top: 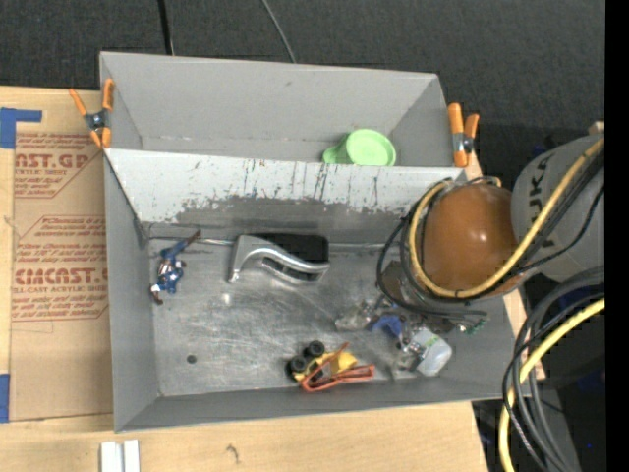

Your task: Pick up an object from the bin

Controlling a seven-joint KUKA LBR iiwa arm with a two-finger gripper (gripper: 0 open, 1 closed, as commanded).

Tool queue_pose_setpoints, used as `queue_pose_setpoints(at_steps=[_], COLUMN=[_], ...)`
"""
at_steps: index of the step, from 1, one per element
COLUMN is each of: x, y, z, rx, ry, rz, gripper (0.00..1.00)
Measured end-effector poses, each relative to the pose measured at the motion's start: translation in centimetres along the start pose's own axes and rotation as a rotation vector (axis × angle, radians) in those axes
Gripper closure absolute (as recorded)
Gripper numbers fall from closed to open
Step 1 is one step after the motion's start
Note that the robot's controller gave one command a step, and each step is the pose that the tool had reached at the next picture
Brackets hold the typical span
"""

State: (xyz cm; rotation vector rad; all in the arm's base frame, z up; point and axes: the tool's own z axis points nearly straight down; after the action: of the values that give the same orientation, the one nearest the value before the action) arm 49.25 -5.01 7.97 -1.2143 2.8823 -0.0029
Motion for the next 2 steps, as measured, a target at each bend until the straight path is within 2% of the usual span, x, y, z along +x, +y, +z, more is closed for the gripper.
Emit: queue_pose_setpoints(at_steps=[1, 2], x=[0.0, -0.6], y=[0.0, -6.3], z=[0.0, -0.9], rx=[-0.001, -0.012], ry=[0.001, 0.010], rz=[0.000, -0.055], gripper=[0.00, 0.00])
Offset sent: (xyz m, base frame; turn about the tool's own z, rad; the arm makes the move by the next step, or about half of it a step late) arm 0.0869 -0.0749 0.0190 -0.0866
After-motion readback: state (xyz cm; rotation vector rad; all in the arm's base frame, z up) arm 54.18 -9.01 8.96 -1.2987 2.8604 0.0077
